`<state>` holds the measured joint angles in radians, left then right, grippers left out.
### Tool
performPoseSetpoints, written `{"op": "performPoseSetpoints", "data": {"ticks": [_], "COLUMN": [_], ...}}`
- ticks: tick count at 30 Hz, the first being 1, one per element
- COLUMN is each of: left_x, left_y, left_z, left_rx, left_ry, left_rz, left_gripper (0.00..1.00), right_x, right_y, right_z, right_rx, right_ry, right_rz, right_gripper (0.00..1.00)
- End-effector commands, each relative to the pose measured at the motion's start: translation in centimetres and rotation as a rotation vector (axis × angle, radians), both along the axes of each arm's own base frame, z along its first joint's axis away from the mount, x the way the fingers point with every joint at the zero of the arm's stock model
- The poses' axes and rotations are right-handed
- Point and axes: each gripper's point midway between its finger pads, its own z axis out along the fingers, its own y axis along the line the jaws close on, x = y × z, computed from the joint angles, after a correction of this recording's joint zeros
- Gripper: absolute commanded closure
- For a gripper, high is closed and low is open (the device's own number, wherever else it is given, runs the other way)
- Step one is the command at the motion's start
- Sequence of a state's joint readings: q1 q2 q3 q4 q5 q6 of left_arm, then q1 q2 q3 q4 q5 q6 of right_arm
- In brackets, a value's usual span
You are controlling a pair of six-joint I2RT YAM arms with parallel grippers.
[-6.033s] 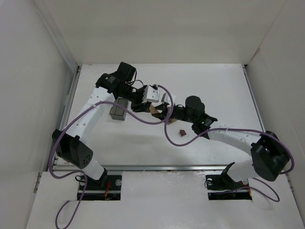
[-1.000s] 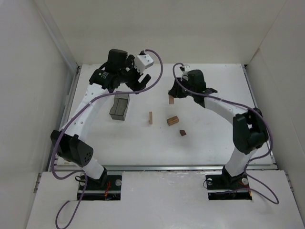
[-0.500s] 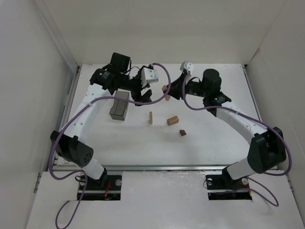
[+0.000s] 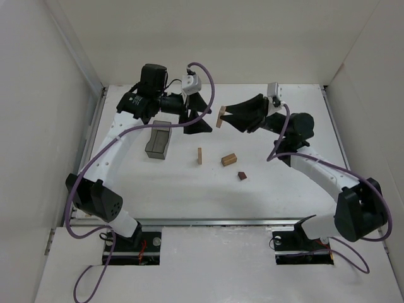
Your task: Build the wood block tower
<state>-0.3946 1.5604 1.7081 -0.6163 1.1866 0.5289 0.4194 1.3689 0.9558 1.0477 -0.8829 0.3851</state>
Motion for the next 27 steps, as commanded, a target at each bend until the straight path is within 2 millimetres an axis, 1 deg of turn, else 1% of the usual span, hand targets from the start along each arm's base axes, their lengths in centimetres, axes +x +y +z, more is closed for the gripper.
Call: {"op": "performPoseSetpoints", "data": {"ticks": [1,2,3,4,5,6,7,8,10,12,13,15,16,17,18,19,20,22,24,25,26,27], "left_x": [-0.3,0.0,0.3,0.3,0.5,0.4,0.1,0.1,0.1,-0.4,-0.8,-1.6,-2.2,-2.4,-2.4,-2.7,-3.1,-3.3,-3.5,-3.6,-3.7,-3.4], "left_y": [-0.4,-0.9,-0.8,-0.8,-0.9,-1.0,-1.3,-1.3,-1.7,-1.9,-1.8,-1.7,-1.4,-1.2,-1.1,-0.9,-0.7,-0.5,-0.4,-0.5,-0.6,-0.9], "left_z": [3.4,3.1,3.0,3.0,2.7,2.9,2.9,2.9,3.2,3.3,3.5,3.2,2.6,2.5,2.1,1.7,1.4,1.0,1.3,1.9,2.2,2.9], "left_rx": [-0.084,-0.076,-0.07,-0.07,-0.066,-0.074,-0.074,-0.074,-0.082,-0.098,-0.102,-0.106,-0.084,-0.076,-0.071,-0.062,-0.048,-0.042,-0.045,-0.058,-0.065,-0.09], "left_ry": [-0.01,-0.015,-0.018,-0.018,-0.01,-0.016,-0.016,-0.016,-0.018,-0.002,0.008,-0.027,-0.002,-0.02,-0.072,-0.075,-0.059,-0.085,-0.094,-0.098,-0.063,-0.081], "left_rz": [-0.005,0.004,0.017,0.018,0.018,0.008,-0.003,-0.003,-0.001,-0.04,-0.058,-0.111,-0.117,-0.126,-0.143,-0.151,-0.157,-0.171,-0.171,-0.175,-0.171,-0.175], "left_gripper": [0.29,0.3,0.3,0.3,0.31,0.31,0.33,0.35,0.39,0.41,0.41,0.41,0.41,0.41,0.4,0.4,0.36,0.33,0.29,0.29,0.29,0.29], "right_x": [-2.5,-2.6,-2.7,-2.7,-2.7,-2.7,-2.8,-2.6,-2.8,-2.7,-2.7,-2.5,-2.5,-2.5,-2.5,-2.3,-2.2,-2.1,-2.1,-2.2,-1.9,-2.3], "right_y": [-0.1,-0.2,0.2,0.2,0.6,0.6,0.5,0.6,0.6,0.7,0.7,0.6,0.6,0.6,0.6,0.6,0.7,0.7,0.7,0.7,0.9,1.1], "right_z": [2.6,3.0,2.7,3.0,2.7,2.7,2.9,2.6,3.1,2.9,2.9,3.0,3.0,3.4,3.4,3.2,3.1,2.9,2.9,3.3,2.8,3.1], "right_rx": [0.088,0.102,0.1,0.104,0.101,0.1,0.106,0.102,0.112,0.113,0.113,0.121,0.121,0.125,0.124,0.118,0.113,0.108,0.108,0.112,0.101,0.106], "right_ry": [-0.091,-0.106,-0.088,-0.096,-0.088,-0.088,-0.088,-0.079,-0.091,-0.082,-0.082,-0.079,-0.079,-0.087,-0.097,-0.098,-0.087,-0.087,-0.087,-0.095,-0.087,-0.085], "right_rz": [0.059,0.053,0.068,0.069,0.078,0.078,0.083,0.082,0.087,0.091,0.091,0.082,0.082,0.083,0.078,0.072,0.072,0.068,0.068,0.068,0.074,0.088], "right_gripper": [1.0,1.0,1.0,1.0,1.0,1.0,1.0,1.0,1.0,1.0,1.0,1.0,1.0,1.0,1.0,1.0,1.0,1.0,1.0,1.0,1.0,1.0]}}
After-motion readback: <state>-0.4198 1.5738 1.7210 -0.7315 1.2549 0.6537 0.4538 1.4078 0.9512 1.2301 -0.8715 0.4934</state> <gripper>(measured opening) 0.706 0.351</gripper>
